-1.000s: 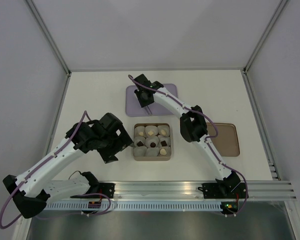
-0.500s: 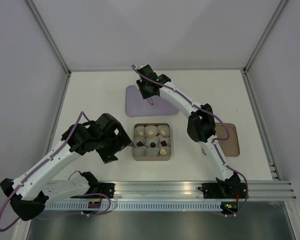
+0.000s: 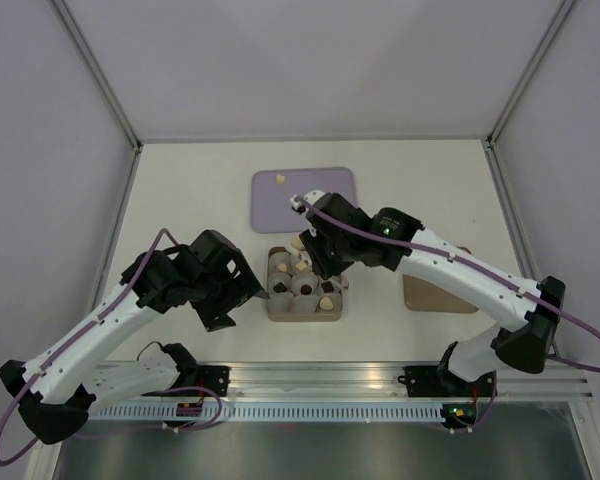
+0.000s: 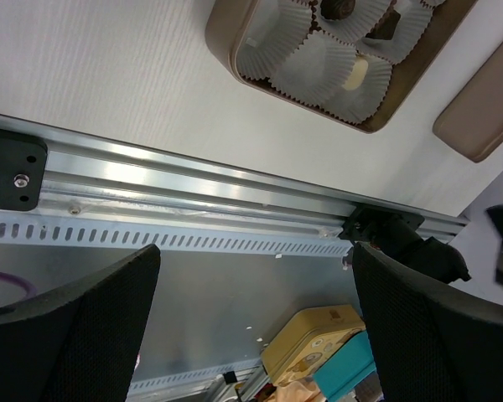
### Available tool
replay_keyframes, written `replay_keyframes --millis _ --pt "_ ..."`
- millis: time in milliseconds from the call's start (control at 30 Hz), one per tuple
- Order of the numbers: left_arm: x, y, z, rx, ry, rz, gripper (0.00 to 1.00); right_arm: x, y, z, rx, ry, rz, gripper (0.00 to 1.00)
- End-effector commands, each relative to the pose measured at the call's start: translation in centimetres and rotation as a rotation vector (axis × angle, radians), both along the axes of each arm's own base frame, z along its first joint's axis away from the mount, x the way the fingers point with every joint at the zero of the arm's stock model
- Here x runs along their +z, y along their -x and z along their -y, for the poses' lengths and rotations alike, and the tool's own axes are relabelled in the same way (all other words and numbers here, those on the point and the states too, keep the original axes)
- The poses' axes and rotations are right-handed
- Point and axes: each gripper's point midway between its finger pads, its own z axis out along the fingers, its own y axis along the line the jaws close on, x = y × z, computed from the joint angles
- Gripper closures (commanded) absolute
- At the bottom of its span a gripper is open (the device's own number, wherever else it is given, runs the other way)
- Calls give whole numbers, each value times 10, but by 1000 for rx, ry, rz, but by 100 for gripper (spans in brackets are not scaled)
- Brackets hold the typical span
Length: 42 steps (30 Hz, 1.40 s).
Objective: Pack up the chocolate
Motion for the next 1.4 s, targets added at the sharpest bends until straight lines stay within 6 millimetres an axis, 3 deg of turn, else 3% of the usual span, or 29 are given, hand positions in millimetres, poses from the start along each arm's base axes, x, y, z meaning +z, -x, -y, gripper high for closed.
replay_keyframes --millis 0,100,367,633,1367 --pt "-4 8 1 -11 8 -48 0 -27 57 25 -75 18 -173 82" --pt "-9 8 1 -17 -6 -57 0 -51 82 28 -56 29 -236 82" --pt "-14 9 3 -26 -8 -68 0 -83 101 12 23 71 -303 81" --pt "-10 10 2 -22 10 -55 0 -104 104 10 23 142 -322 81" --pt "-5 9 4 -8 25 -54 0 -116 88 -6 -87 174 -329 80"
